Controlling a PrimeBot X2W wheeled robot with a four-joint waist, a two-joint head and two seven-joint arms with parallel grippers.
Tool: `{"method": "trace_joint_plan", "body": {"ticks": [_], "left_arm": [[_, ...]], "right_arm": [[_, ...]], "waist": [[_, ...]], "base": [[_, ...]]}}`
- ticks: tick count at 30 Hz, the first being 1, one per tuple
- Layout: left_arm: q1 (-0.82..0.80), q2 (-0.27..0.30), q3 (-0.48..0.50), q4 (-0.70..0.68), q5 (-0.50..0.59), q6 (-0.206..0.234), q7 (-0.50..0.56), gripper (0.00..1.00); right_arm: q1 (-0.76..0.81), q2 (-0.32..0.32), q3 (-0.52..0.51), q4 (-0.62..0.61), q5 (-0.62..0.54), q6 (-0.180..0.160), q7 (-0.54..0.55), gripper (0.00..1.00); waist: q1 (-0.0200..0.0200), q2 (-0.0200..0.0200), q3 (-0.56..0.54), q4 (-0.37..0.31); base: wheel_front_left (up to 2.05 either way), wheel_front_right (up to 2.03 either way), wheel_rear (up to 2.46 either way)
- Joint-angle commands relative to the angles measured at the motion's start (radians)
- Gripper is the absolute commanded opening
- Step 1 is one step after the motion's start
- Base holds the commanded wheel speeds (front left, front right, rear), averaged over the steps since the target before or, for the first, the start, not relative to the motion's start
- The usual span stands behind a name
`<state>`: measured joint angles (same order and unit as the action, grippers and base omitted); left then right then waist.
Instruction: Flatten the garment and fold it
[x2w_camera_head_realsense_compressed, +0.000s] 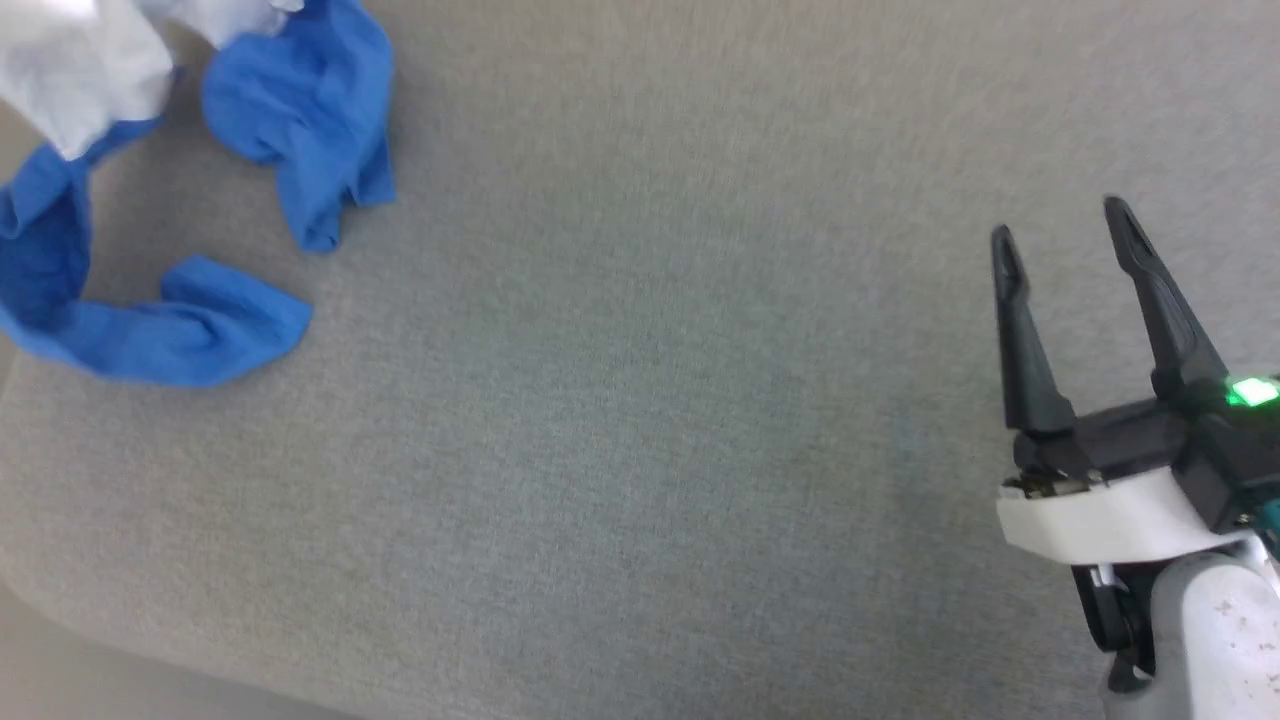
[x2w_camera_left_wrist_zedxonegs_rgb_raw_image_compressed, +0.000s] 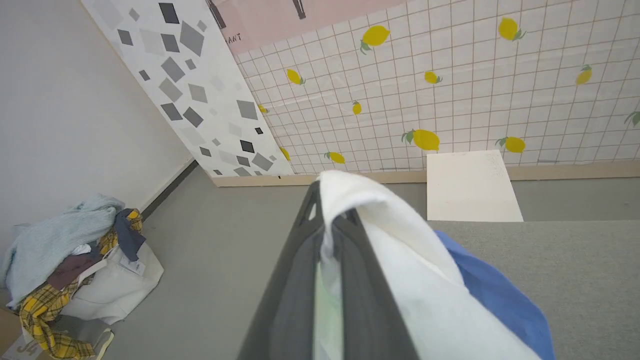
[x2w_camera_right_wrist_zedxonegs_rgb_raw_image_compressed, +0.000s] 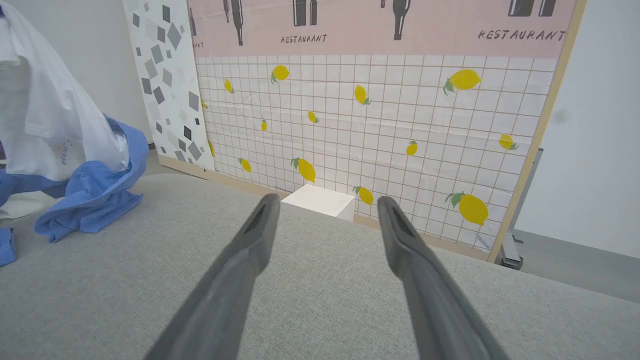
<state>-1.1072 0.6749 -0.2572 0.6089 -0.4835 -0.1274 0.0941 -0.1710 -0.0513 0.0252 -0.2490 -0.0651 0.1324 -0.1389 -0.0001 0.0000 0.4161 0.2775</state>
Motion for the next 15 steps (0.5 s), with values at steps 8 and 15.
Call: {"method": "trace_joint_plan", "body": {"ticks": [8, 15], "left_arm": [[-0.105, -0.028, -0.008, -0.208, -0.044, 0.026, 0.112, 0.00], [-0.201, -0.148, 0.004, -0.372, -0.126, 0.088, 0.187, 0.00]], "right_arm": [[0.073, 0.001, -0.054, 0.062, 0.087, -0.002, -0.054, 1.00], [0.102, 0.001, -0.103, 0.090, 0.125, -0.002, -0.079, 1.00]], "waist": [[0.0001, 0.0000, -0.231, -0.051], [0.0001, 0.0000, -0.295, -0.084]], "base": [[0.00, 0.00, 0.00], [0.00, 0.00, 0.00]]}}
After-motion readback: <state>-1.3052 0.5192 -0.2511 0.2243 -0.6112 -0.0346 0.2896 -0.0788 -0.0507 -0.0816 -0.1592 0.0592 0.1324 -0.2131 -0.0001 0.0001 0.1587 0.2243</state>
